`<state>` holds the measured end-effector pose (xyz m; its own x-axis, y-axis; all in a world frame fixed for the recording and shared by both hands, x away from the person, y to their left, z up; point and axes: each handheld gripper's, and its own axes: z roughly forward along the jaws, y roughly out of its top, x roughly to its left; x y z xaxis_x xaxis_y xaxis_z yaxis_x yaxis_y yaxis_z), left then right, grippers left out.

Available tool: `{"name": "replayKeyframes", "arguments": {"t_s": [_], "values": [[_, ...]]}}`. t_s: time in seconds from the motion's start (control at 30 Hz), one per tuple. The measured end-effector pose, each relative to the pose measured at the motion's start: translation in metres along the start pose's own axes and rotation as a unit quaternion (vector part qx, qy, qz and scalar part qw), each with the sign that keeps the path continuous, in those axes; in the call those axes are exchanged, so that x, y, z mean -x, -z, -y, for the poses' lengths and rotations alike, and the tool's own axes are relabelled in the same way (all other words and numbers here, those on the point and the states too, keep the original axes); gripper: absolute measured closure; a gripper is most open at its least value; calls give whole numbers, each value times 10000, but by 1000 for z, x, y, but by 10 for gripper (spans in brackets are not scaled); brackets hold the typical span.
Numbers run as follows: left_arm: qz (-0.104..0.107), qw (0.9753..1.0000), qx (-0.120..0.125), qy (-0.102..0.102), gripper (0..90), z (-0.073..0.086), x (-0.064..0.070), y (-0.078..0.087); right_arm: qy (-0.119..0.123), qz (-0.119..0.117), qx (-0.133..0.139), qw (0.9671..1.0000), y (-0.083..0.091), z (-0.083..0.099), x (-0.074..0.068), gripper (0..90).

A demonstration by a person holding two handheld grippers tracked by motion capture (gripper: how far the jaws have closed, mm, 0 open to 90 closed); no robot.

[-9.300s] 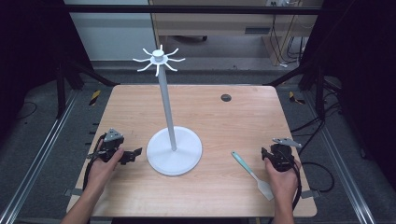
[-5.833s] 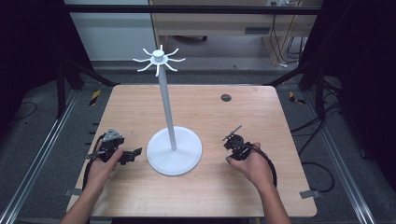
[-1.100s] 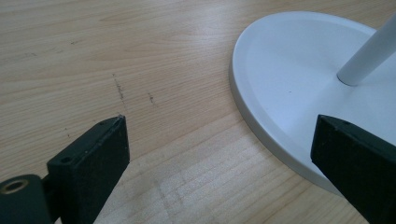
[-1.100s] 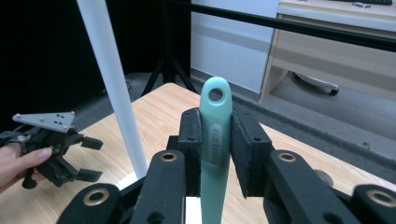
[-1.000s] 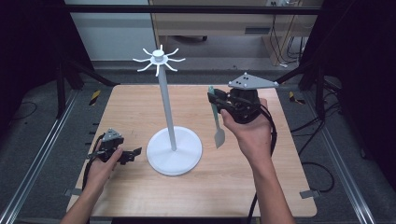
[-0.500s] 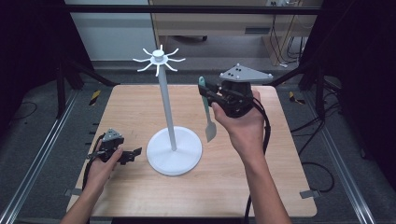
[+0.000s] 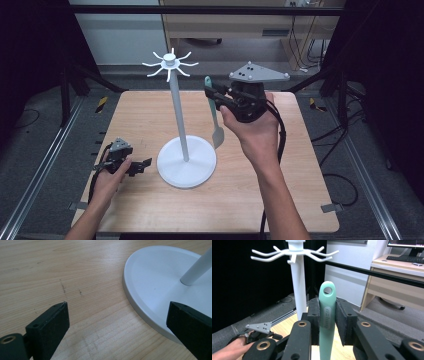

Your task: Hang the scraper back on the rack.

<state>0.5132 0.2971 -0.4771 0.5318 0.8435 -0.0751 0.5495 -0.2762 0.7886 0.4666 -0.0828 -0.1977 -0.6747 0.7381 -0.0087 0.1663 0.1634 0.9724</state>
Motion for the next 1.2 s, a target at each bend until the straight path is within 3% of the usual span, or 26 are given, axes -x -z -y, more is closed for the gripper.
{"name": "replayKeyframes", "arguments": {"t_s": [0.73,1.2], "values": [[3,10000,-24,-4,43,0,0,-1,125,-246,124,9995,-2,-15,-19,746],[17,10000,-27,10,43,0,0,-1,189,-319,124,9992,-4,-19,-23,746]]}}
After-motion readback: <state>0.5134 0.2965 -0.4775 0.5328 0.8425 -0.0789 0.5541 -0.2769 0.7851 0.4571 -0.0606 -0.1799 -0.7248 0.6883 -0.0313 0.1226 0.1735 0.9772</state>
